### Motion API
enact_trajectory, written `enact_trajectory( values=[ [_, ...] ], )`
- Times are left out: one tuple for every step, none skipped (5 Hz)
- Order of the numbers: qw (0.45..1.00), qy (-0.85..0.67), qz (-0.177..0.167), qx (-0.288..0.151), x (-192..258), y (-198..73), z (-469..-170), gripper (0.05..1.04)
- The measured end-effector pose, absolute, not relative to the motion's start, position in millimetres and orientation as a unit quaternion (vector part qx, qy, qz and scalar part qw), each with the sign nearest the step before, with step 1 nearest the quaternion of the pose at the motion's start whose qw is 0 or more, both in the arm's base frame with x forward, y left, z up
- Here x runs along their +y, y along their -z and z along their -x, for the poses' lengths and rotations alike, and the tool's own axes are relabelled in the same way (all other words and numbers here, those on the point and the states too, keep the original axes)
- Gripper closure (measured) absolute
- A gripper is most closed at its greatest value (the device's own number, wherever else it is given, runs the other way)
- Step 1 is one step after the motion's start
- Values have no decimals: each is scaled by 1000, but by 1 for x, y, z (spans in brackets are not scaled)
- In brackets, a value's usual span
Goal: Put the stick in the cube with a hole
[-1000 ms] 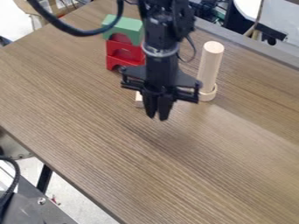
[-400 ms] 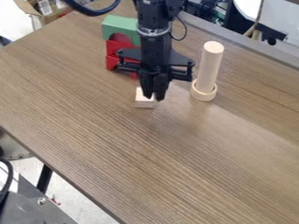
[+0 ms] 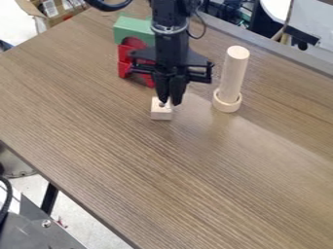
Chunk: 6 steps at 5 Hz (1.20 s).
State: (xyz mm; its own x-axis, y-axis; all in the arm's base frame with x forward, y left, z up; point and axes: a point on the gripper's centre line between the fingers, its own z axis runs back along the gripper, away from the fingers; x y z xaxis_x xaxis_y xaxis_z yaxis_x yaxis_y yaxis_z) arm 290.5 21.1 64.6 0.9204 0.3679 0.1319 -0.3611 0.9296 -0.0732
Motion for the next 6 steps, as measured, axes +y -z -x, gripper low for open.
enact_trajectory(
  values=[
    [979, -190, 23, -71, 27, -64, -291, 958],
    [978, -196, 24, -67, 31, -62, -290, 958],
    [978, -198, 23, -63, 36, -59, -291, 958],
    [977, -202, 23, -67, 40, -60, -295, 958],
    [977, -203, 23, -67, 43, -58, -299, 958],
    [976, -204, 23, -68, 44, -58, -300, 958]
  ],
)
